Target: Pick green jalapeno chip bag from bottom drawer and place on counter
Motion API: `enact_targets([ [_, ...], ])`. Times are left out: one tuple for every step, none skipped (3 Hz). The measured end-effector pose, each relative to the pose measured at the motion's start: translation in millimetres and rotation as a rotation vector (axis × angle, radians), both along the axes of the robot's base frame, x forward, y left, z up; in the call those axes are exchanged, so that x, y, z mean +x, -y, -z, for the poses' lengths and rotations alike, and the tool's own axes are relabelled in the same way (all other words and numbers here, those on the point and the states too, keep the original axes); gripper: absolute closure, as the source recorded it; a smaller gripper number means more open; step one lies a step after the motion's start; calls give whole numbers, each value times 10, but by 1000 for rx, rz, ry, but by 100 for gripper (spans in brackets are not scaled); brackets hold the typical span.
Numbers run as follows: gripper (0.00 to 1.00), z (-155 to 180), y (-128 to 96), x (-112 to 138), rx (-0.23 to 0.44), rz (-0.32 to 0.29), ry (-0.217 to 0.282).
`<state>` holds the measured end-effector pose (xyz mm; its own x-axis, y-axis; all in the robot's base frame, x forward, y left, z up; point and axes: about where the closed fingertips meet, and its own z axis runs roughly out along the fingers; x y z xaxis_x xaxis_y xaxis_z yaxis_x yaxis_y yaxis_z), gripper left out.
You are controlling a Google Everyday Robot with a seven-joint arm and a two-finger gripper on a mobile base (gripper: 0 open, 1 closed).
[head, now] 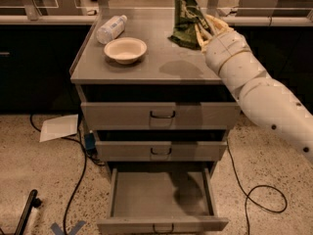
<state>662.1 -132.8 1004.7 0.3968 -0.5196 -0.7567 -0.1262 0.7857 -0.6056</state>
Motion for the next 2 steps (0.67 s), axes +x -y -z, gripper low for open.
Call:
enact_targets([
  [100, 124, 211, 298, 32, 128, -3],
  [100, 355, 360, 531, 64, 190, -57],
])
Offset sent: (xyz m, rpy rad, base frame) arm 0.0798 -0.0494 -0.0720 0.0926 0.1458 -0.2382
